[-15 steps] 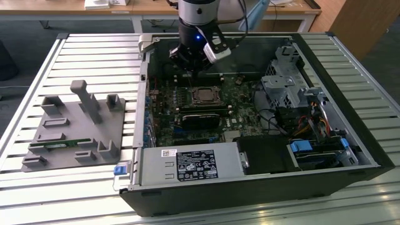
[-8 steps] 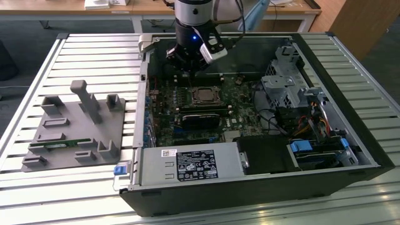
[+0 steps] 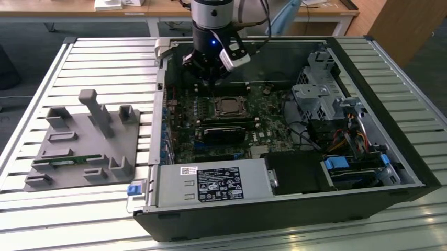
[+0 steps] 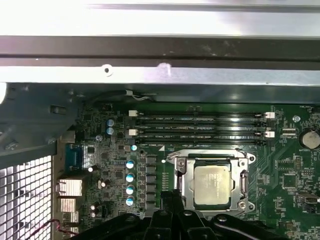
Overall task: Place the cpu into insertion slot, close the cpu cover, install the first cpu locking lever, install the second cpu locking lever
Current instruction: 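Install the first cpu locking lever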
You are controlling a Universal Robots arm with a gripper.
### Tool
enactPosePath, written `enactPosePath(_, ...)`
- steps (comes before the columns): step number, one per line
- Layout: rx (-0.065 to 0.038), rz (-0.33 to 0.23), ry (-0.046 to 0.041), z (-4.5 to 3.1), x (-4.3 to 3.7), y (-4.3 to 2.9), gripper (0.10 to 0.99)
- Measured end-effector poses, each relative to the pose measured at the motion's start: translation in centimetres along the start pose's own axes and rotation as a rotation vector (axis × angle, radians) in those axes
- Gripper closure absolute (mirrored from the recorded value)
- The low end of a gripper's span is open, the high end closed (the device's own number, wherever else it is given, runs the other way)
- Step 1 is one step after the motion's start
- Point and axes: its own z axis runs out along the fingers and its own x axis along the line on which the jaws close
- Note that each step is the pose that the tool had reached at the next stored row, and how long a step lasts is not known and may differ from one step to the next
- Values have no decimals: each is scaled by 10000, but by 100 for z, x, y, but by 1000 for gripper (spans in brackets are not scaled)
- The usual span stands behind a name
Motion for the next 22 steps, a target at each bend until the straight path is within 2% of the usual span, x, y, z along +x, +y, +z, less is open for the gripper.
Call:
enactPosePath(12,-2,1,-1,13,100,47,980)
enactPosePath(19,-2,0,-1,33,139,136,980)
enactPosePath(22,-2,2,-1,42,144,223,980)
